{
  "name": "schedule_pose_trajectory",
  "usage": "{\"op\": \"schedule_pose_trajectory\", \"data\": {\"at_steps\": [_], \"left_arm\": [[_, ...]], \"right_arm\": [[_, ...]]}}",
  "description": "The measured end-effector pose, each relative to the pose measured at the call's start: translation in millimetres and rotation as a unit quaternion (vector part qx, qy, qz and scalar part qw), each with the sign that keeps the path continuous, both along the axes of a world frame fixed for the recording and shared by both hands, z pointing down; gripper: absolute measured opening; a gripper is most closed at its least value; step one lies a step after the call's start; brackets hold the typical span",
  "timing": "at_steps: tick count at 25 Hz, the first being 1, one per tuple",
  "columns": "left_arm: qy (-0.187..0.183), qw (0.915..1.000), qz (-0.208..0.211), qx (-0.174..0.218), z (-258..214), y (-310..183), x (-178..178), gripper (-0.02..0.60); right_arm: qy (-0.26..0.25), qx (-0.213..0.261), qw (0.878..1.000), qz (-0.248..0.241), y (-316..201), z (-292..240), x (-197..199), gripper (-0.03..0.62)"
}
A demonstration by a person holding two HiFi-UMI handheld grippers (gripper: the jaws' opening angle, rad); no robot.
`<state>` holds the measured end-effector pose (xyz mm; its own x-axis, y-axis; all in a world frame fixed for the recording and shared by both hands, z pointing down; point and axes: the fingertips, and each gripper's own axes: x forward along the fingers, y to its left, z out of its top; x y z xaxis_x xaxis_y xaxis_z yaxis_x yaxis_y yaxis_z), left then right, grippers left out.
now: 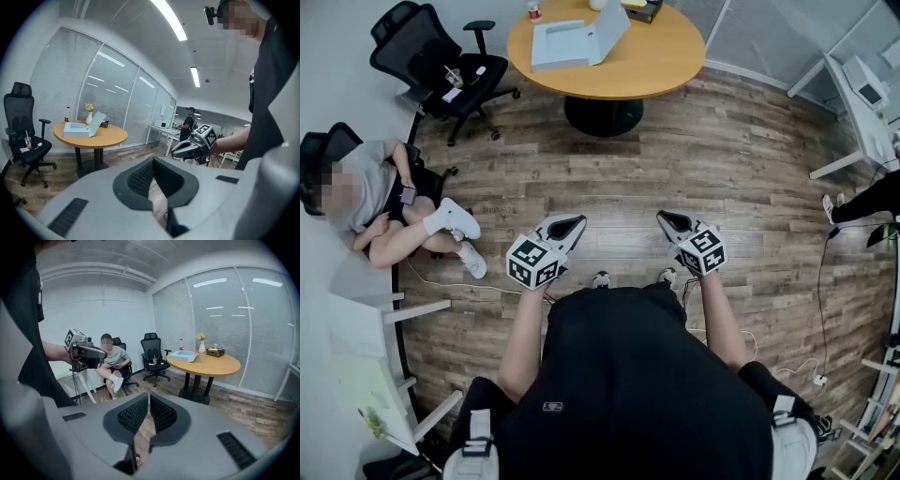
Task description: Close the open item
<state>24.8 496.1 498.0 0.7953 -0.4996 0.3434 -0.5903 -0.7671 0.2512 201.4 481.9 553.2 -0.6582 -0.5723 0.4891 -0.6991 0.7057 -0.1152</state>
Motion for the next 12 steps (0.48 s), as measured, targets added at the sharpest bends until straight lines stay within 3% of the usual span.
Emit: {"op": "schedule_pose_trajectory", "data": {"at_steps": [12], "left_arm": [[0.005,0.9999,0.011,-0.003,7.5,-15.4,-19.1,0.006]], "right_arm": [[0.006,-0.002,1.0,-0.002,-12.3,11.3,-20.6,0.011]]}}
